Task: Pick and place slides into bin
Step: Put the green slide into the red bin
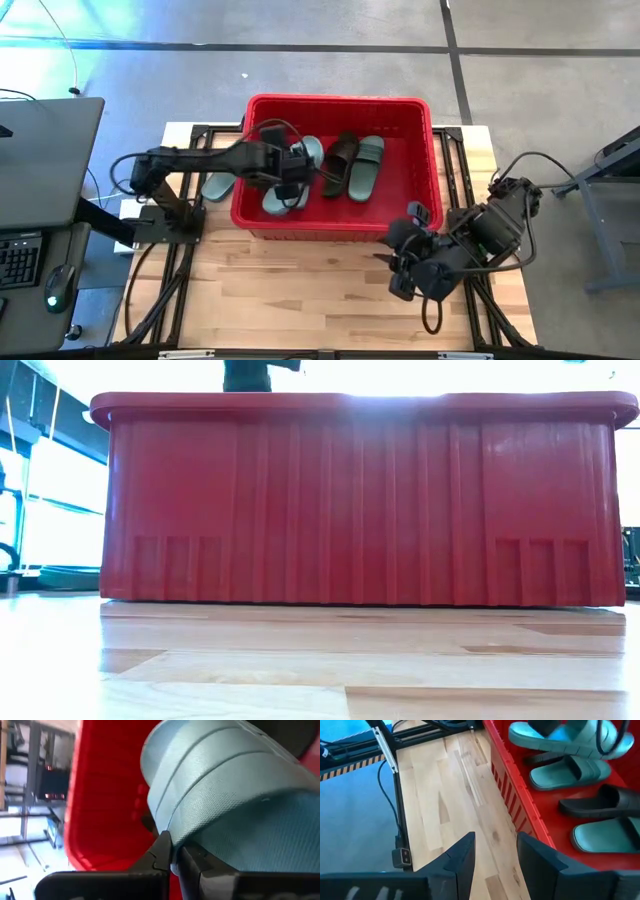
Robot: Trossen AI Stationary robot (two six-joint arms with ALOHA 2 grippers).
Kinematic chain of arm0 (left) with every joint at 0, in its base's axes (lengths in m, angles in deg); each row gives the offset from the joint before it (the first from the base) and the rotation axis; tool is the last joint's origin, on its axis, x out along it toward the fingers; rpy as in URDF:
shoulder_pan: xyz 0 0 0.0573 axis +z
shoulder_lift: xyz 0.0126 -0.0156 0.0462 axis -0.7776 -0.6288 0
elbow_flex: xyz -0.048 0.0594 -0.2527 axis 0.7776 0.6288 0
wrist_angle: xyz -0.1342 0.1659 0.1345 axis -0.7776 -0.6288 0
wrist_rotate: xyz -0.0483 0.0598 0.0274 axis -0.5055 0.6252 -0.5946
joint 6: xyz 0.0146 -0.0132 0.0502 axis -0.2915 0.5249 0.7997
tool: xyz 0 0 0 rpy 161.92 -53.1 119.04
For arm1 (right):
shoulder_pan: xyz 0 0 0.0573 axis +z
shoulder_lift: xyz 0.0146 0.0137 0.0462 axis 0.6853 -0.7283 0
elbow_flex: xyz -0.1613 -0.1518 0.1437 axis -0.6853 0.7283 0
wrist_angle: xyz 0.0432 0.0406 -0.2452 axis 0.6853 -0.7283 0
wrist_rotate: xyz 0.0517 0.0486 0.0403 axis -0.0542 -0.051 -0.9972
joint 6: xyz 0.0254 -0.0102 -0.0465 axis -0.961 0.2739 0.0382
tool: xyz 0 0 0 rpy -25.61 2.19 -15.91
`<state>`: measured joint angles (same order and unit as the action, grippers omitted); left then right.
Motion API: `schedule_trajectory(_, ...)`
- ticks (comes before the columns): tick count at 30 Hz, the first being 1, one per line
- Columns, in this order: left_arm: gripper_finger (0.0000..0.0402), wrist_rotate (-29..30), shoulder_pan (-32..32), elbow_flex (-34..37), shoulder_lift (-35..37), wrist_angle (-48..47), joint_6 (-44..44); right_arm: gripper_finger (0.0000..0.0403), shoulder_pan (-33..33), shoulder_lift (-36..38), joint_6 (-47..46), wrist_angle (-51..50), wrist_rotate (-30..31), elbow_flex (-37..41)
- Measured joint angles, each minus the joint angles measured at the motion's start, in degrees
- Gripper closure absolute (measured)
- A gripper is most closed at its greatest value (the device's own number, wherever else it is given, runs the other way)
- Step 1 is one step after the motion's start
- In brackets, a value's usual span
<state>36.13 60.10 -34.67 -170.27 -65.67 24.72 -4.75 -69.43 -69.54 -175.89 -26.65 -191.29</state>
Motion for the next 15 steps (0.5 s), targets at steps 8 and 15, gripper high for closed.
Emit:
schedule_trajectory(8,0.0379,-0.5,3.4,12.7,0.0,13.4,-0.4,0.0269,1.7,0.0,-1.3,0.0,0.8,0.0)
schedule_trajectory(15,0.0320,-4.4,6.7,14.6,-0.4,19.7,1.9,0.0269,1.7,0.0,-0.2,0.0,2.0,0.0)
